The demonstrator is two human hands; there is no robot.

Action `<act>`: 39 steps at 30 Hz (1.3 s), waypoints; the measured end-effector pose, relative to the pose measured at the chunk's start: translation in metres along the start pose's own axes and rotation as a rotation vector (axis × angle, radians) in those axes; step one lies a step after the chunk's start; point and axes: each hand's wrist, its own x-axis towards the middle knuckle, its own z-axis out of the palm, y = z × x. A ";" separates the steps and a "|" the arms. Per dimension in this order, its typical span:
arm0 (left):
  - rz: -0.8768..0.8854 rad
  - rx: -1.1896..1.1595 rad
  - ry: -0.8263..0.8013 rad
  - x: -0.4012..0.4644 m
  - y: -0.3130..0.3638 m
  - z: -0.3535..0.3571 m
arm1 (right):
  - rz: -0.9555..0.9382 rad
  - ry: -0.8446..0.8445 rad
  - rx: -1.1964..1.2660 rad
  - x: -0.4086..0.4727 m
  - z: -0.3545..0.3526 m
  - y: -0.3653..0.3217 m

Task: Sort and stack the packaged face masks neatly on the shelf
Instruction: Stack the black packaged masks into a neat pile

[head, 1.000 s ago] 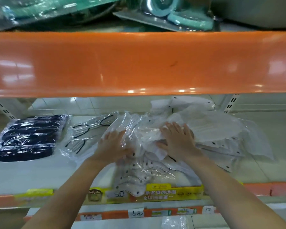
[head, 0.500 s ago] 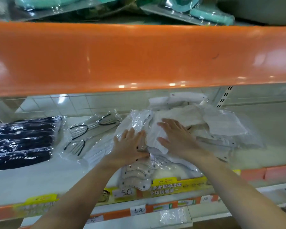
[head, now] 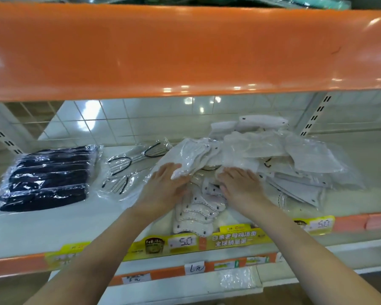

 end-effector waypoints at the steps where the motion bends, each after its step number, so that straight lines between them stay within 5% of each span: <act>1: 0.091 -0.024 0.014 -0.007 -0.001 0.000 | -0.036 0.013 0.025 -0.003 -0.003 -0.006; 6: 0.288 -0.089 -0.092 -0.041 -0.017 0.009 | -0.264 -0.068 0.117 -0.031 -0.004 -0.043; 15: 0.275 -0.213 -0.158 -0.040 -0.021 0.002 | -0.148 -0.026 0.053 -0.049 0.021 -0.081; 24: 0.159 -0.130 0.025 -0.035 0.001 0.009 | -0.134 -0.017 0.119 -0.048 0.021 -0.085; 27: 0.045 -0.219 0.043 -0.030 0.009 0.004 | -0.091 0.091 0.100 -0.046 0.016 -0.078; 32: 0.093 -0.171 0.185 -0.028 0.017 -0.001 | -0.049 0.282 0.098 -0.038 0.004 -0.067; 39: -0.050 -0.522 0.262 -0.015 0.031 -0.039 | -0.133 0.588 0.126 -0.032 -0.054 -0.065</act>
